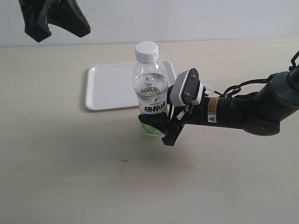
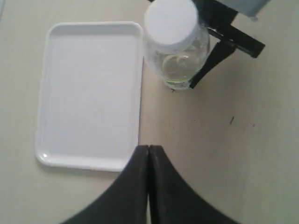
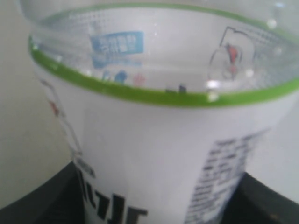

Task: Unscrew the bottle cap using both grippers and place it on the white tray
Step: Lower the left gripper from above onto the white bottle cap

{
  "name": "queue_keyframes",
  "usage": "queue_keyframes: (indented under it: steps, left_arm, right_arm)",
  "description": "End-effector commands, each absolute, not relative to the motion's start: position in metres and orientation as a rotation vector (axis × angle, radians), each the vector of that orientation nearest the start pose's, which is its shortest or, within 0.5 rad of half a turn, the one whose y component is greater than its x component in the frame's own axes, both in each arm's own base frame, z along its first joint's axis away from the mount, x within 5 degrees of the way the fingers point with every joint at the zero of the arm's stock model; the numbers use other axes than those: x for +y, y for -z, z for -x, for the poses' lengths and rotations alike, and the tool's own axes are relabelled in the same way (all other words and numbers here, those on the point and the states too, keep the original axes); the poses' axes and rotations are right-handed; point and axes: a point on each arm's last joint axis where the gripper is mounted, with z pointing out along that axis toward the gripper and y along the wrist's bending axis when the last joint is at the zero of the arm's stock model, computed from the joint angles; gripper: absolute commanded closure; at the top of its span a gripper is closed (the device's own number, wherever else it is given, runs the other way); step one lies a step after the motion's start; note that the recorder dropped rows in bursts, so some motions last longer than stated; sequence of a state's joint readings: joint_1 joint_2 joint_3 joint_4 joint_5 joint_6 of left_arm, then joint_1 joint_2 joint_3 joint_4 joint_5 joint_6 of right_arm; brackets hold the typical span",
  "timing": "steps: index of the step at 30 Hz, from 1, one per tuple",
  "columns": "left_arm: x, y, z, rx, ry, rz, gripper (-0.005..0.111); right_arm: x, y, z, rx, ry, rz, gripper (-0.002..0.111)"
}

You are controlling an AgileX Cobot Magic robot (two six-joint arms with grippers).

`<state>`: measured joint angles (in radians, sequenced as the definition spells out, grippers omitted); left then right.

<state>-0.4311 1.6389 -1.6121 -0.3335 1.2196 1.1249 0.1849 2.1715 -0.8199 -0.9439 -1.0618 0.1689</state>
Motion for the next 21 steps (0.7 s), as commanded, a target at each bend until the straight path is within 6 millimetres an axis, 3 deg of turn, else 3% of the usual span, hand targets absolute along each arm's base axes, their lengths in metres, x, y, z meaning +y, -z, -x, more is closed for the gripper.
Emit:
queue_keyframes:
  steps: [1, 4, 8, 10, 16, 18, 21]
  left_arm:
    - [-0.208, -0.363, -0.288, 1.669, 0.137, -1.933, 0.107]
    - [-0.230, -0.355, -0.279, 1.608, 0.139, -2.003, 0.107]
    - [-0.240, -0.358, -0.273, 1.564, 0.137, -2.006, 0.104]
    - [-0.242, -0.361, -0.271, 1.569, 0.138, -1.995, 0.095]
    - [-0.246, -0.365, -0.273, 1.596, 0.144, -1.910, 0.048]
    - [-0.247, -0.366, -0.274, 1.592, 0.141, -1.902, 0.040]
    - [-0.246, -0.364, -0.271, 1.633, 0.176, -1.908, 0.038]
  right_arm:
    - [0.129, -0.079, -0.329, 1.596, -0.631, 1.037, 0.108]
    - [0.129, -0.079, -0.328, 1.550, -0.591, 1.100, 0.108]
    - [0.129, -0.079, -0.328, 1.543, -0.583, 1.106, 0.108]
    - [0.129, -0.079, -0.328, 1.542, -0.582, 1.107, 0.108]
    - [0.127, -0.075, -0.329, 1.568, -0.532, 1.143, 0.108]
    - [0.127, -0.075, -0.330, 1.567, -0.517, 1.139, 0.108]
    - [0.126, -0.076, -0.331, 1.553, -0.494, 1.138, 0.108]
